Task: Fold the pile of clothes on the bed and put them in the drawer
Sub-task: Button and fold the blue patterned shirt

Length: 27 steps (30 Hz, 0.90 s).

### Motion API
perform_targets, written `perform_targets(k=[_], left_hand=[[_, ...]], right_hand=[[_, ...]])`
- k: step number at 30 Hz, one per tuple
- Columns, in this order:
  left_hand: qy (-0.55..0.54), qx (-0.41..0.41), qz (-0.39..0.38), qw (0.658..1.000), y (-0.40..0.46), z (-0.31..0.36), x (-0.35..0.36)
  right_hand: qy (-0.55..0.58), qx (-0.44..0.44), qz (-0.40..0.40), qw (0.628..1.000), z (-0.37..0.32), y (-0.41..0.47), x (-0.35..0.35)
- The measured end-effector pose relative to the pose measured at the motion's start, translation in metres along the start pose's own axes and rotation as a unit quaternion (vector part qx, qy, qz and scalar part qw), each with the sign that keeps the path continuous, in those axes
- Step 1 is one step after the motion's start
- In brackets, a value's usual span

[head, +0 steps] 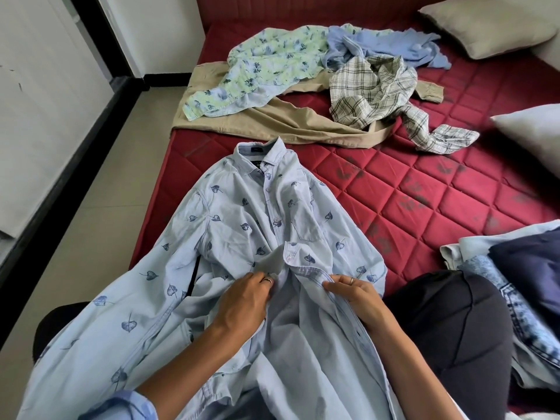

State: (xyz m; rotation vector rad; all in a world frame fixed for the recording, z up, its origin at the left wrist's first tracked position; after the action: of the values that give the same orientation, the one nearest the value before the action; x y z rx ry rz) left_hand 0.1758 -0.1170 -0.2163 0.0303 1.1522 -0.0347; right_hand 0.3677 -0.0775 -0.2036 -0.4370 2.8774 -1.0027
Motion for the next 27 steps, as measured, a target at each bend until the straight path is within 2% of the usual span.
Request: perform_targets(k=[6, 8, 10, 13, 15, 18, 22, 27], left_hand=[[-0.016, -0.023, -0.016, 0.999, 0.0, 0.0, -0.001], [-0.032, -0.027, -0.02, 0.999, -0.002, 0.006, -0.008], [-0.068, -0.034, -0.006, 0.997, -0.007, 0.014, -0.023], [-0.149, -0.051, 0.019, 0.987, -0.017, 0.026, -0.05], [-0.232, -0.087, 0.019, 0.969, -0.025, 0.031, -0.066], [-0.357, -0.153, 0.015, 0.921, -0.039, 0.042, -0.083], [-0.46, -0.176, 0.027, 0.87, -0.05, 0.061, -0.09], [-0.484, -0.181, 0.027, 0.856, -0.055, 0.07, -0.079]], right_hand=[[-0.005, -0.001, 0.003, 1.0, -0.004, -0.009, 0.002], [-0.041, -0.023, 0.012, 0.999, -0.009, -0.015, 0.002], [-0.095, -0.055, 0.024, 0.994, -0.016, -0.025, 0.003], [-0.117, -0.082, 0.026, 0.989, -0.027, -0.044, 0.006], [-0.138, -0.089, 0.024, 0.986, -0.031, -0.055, 0.009], [-0.197, -0.116, 0.052, 0.972, -0.035, -0.066, 0.012], [-0.215, -0.156, 0.052, 0.963, -0.039, -0.082, 0.027], [-0.244, -0.151, 0.085, 0.954, -0.028, -0.093, 0.032]])
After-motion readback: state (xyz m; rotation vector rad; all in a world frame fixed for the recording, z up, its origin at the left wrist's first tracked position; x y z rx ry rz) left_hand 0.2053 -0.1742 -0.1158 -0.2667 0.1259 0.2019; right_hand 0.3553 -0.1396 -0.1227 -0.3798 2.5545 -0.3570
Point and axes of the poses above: each hand's wrist, its own y-axis towards the middle knuckle, its own x-axis out of the palm, z = x × y, the point moved 6 cm from there along y, towards the middle knuckle, and after that the axes turned 8 degrees about -y, right-handed, at the moved point
